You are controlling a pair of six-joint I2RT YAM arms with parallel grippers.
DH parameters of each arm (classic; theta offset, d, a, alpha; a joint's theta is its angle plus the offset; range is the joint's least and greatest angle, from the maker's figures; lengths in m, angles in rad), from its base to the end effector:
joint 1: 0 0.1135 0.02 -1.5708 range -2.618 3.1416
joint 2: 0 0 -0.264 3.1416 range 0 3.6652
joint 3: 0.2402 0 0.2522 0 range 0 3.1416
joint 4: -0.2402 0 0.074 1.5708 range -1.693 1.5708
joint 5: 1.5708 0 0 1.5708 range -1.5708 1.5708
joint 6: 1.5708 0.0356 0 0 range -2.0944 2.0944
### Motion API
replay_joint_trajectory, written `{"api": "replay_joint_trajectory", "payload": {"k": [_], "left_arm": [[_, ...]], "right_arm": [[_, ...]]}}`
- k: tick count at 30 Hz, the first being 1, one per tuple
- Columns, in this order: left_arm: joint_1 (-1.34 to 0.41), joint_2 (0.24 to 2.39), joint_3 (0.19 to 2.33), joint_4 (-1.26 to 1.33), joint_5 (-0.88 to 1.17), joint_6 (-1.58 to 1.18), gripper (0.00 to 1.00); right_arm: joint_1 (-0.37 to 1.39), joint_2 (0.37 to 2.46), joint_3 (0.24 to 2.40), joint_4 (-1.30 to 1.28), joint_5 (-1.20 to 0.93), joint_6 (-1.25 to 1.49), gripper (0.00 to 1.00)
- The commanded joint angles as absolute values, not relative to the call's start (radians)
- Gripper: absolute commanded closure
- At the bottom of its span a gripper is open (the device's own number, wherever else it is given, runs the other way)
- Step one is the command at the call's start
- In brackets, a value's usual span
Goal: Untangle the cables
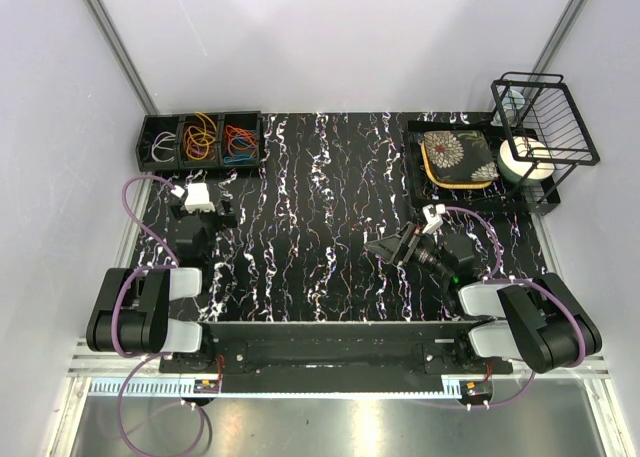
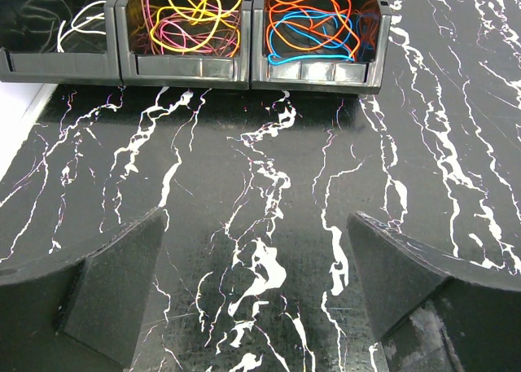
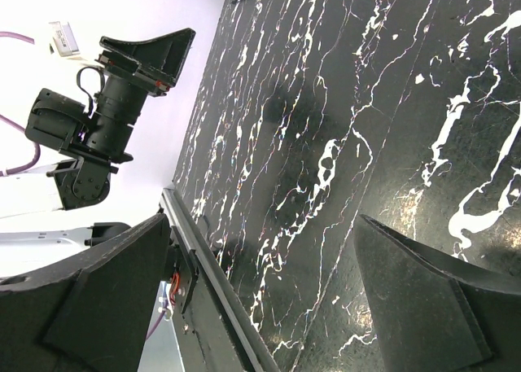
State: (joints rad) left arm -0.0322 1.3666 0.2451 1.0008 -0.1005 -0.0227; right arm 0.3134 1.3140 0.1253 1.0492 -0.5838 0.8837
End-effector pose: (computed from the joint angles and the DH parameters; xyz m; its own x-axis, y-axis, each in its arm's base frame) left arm 0.2355 -0.0040 0.1643 -0.1188 -0.0188 -0.9927 -0.0702 0.9975 -0.0105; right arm 0.1867 0.0811 0.1495 -0.6842 0.4564 -0.5689 -0.3903 0.4299 0.8142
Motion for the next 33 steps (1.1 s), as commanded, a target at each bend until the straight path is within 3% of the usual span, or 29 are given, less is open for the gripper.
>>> {"api": "replay_joint_trajectory", "payload": {"k": [1,33], "left_arm": [[-0.034,1.371,0.241,1.088,-0.095,-0.006,0.01],[-0.032,1.371,0.241,1.088,-0.097,-0.006,0.01]], "right_arm": [[0.314,1.307,0.156,1.054,-0.561,0.882,0.00],[0.314,1.315,0.166,1.028,-0.558,0.890,0.00]]}}
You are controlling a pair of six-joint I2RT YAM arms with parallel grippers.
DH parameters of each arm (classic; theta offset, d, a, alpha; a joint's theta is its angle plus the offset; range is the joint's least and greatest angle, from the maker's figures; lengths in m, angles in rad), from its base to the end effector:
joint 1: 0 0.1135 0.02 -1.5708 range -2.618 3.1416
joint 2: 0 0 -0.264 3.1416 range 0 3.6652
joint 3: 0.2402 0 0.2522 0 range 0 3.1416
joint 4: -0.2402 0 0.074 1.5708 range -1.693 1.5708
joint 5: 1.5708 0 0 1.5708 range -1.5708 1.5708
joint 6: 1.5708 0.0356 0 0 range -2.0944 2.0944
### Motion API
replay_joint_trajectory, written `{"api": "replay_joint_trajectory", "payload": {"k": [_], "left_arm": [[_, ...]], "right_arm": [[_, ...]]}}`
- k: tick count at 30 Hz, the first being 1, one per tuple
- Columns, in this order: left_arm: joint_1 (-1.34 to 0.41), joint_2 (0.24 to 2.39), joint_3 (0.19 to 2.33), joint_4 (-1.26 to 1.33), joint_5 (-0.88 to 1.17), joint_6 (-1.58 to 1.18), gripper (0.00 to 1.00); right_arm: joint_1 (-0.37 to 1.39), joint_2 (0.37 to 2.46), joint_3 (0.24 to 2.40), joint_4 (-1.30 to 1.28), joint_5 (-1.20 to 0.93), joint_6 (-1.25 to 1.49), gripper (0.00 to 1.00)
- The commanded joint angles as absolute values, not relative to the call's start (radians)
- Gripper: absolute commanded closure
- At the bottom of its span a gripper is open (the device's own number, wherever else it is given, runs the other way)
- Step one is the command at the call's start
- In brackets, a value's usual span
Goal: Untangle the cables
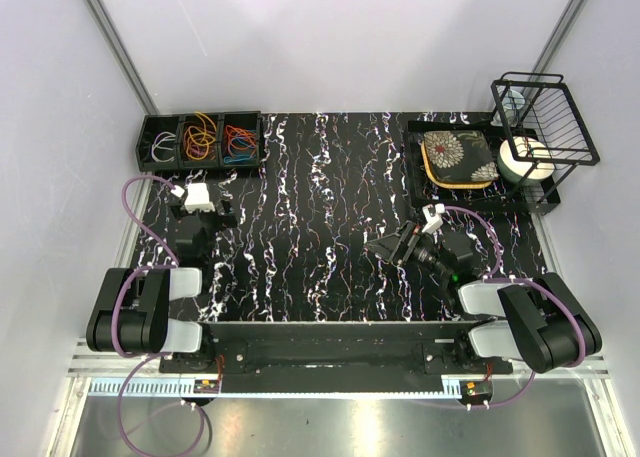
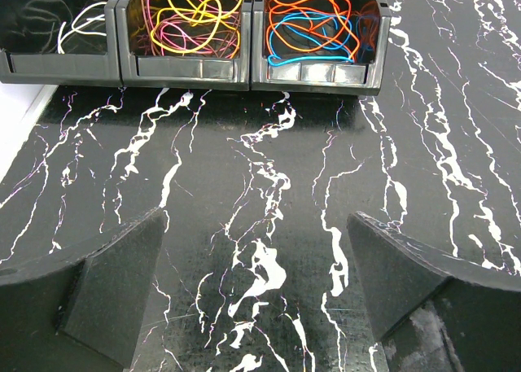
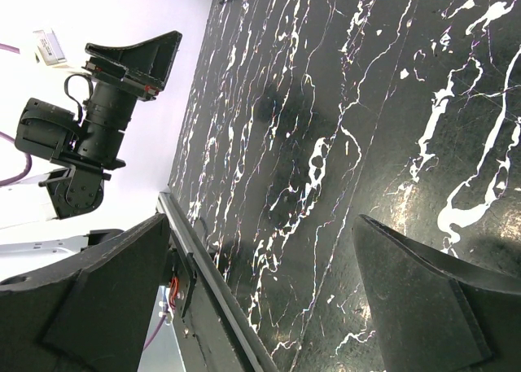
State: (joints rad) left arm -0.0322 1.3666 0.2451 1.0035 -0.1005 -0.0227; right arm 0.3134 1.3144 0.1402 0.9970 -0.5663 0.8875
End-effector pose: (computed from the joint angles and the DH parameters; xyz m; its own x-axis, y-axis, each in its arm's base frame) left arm 0.2356 -0.0040 0.1645 -0.1161 -0.0188 -0.9931 -0.0702 0.9975 -0.0107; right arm 0.1895 0.0815 0.1478 -0.6972 0.4620 -0.5481 -0.3514 0.4462 0.8231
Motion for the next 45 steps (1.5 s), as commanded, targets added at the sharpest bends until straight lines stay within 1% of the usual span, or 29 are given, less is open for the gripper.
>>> {"api": "replay_joint_trajectory", "payload": {"k": [1,45], "left_arm": [[-0.032,1.371,0.242,1.088,-0.097,-0.006,0.01],[-0.034,1.371,0.241,1.088,-0.097,-0.006,0.01]], "right_arm": [[0.314,1.315,0.166,1.025,-0.560,0.891,0.00],[0.314,1.335,0.193,0.965,-0.558,0.902,0.00]]}}
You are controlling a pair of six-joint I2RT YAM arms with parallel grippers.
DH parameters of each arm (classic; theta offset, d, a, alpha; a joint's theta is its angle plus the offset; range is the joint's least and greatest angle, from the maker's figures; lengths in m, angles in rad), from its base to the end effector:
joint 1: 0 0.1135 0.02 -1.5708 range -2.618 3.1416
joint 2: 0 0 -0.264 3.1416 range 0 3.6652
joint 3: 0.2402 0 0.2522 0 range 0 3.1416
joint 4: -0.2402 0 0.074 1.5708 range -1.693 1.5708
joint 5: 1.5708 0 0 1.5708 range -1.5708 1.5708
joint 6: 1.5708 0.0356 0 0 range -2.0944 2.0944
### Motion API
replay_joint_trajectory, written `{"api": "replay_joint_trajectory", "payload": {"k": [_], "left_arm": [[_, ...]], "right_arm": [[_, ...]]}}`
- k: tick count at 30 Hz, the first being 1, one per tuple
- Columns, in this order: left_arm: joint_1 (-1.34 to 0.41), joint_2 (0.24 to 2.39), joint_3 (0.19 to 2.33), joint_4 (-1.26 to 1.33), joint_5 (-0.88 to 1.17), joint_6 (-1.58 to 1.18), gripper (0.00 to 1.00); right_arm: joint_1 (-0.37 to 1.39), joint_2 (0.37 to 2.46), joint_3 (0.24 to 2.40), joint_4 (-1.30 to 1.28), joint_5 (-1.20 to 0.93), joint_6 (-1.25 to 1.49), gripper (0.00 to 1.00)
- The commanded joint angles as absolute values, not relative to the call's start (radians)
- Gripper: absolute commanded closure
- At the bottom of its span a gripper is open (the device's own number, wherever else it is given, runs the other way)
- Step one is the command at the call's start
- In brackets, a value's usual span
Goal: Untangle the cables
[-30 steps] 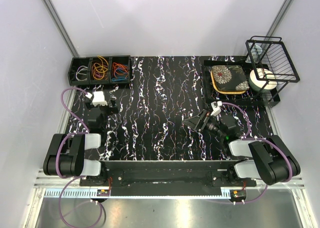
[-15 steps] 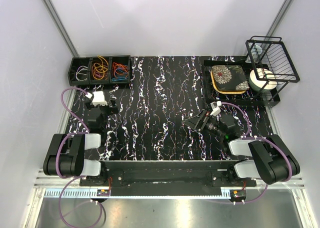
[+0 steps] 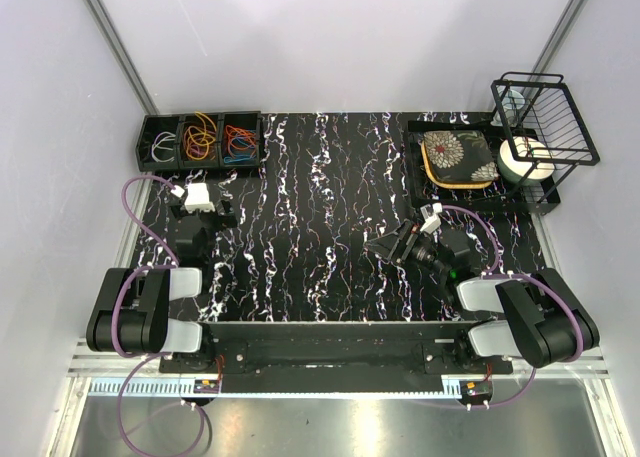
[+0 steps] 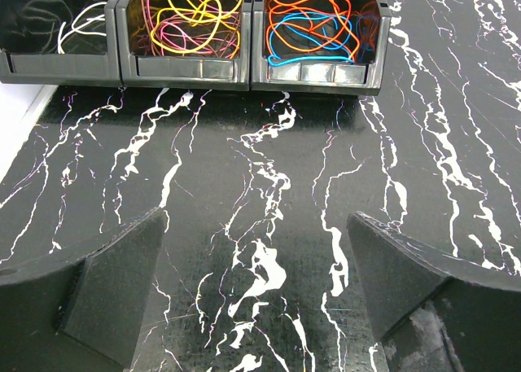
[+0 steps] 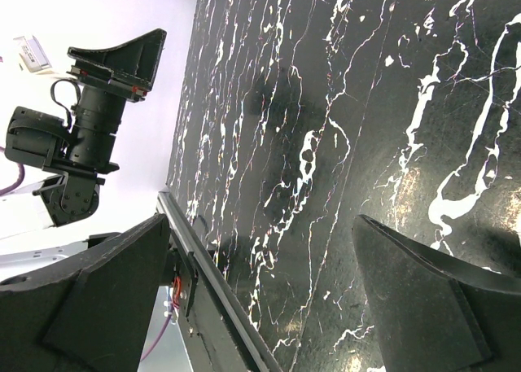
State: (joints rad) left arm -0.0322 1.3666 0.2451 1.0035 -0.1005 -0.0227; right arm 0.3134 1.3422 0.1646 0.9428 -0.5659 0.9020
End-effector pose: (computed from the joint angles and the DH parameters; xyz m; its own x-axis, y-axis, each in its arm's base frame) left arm 0.2356 -0.0040 0.1645 -0.1161 -0.0188 -0.9931 -0.0702 0.9975 -0.0107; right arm 0.1945 0.0831 0.1431 -0.7306 0.4594 -0.5052 -0.2953 0.4545 0.8404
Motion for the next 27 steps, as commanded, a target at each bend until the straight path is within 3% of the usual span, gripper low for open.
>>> {"api": "replay_joint_trajectory", "payload": {"k": [1,13,20,27], "left_arm": [[-0.034,1.371,0.242,1.089,-0.097,-0.006,0.01],[-0.032,1.371,0.241,1.088,-0.097,-0.006,0.01],[-0.032,1.370,0.241,1.089,-0.097,-0.006,0.01],[-0.032,1.371,0.242,1.086,-0.097,-0.008,0.01]], "right_arm": [[0.314,1.336,0.195,0.963,-0.558,0.900,0.00],[0.314,1.333,0.184,0.966,-0.537,0.907,0.00],[0.330,1.253,0.189,0.847,-0.412,0.879,0.00],[0.382,1.033,0.368,0.251,-0.135,0.755,0.00]]}}
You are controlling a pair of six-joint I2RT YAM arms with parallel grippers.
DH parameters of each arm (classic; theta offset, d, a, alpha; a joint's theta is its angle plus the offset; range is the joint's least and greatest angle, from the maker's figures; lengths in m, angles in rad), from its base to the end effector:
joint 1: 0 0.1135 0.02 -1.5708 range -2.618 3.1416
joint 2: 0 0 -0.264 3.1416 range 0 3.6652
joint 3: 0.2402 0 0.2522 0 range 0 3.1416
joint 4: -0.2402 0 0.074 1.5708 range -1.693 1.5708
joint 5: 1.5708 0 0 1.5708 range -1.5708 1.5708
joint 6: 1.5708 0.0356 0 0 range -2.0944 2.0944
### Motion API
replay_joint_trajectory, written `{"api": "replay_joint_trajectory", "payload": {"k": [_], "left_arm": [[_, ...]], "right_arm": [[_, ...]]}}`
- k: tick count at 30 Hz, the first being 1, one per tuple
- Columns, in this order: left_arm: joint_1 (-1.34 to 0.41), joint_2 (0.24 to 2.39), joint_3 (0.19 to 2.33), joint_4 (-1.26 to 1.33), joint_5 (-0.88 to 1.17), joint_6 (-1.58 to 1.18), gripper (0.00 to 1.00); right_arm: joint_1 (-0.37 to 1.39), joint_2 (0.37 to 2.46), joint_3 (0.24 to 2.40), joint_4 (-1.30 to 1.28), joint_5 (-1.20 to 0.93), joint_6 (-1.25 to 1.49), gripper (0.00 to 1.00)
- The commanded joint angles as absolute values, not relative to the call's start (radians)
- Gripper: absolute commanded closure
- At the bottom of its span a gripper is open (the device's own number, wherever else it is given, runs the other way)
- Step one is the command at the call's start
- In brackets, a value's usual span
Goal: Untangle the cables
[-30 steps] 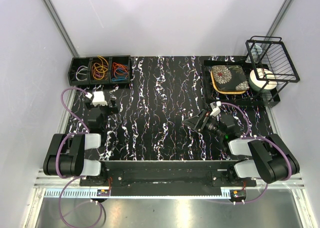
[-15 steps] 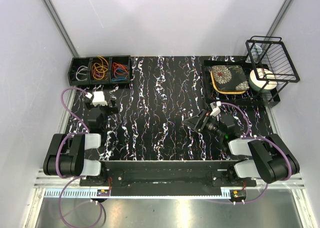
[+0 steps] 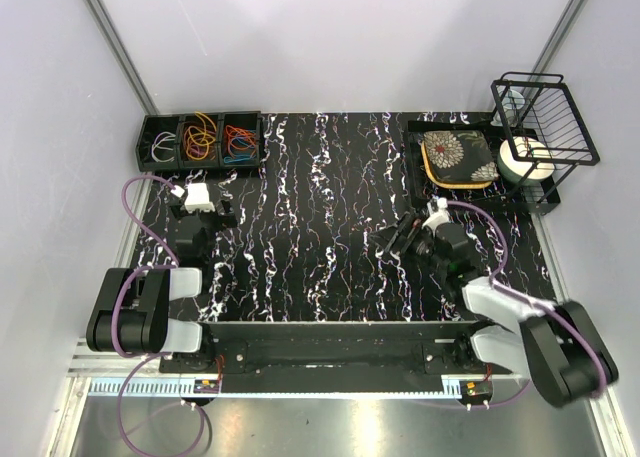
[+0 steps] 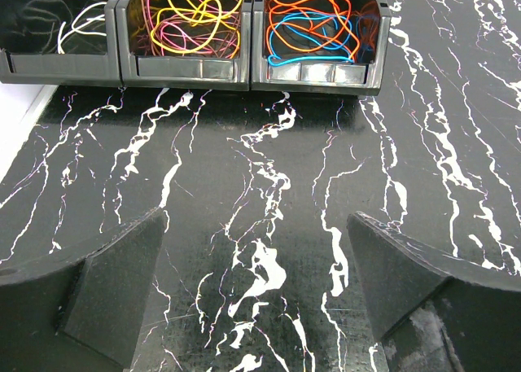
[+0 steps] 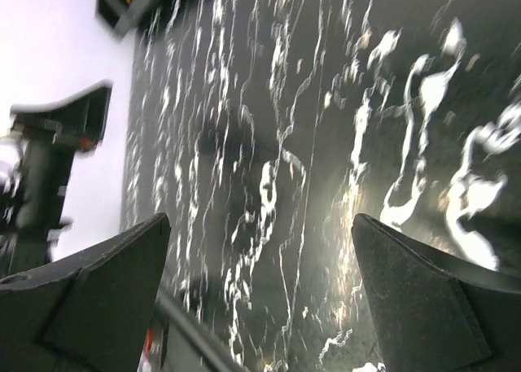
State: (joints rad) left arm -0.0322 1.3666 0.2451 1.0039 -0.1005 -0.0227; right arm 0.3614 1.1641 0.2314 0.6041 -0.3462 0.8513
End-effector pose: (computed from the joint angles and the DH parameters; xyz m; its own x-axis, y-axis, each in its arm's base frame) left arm 0.2356 -0.0040 0.1646 -0.1157 -0.0189 -0.9931 -0.0702 0.9975 -0.0108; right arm 0.1935 0.0860 0.1603 -0.6751 0.5012 -0.5414 -0.1901 0.5908 0.7841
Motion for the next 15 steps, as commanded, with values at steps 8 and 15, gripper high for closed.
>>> {"api": "replay_joint_trajectory", "payload": {"k": [8,15], "left_arm": [[-0.034,1.371,0.242,1.088,-0.095,-0.006,0.01],[-0.034,1.371,0.242,1.086,-0.097,-0.006,0.01]], "right_arm": [[0.382,0.899,0.540,-0.083,0.369,0.559,0.00],[0.382,0.878,0.507,0.026,0.726,0.366,0.00]]}}
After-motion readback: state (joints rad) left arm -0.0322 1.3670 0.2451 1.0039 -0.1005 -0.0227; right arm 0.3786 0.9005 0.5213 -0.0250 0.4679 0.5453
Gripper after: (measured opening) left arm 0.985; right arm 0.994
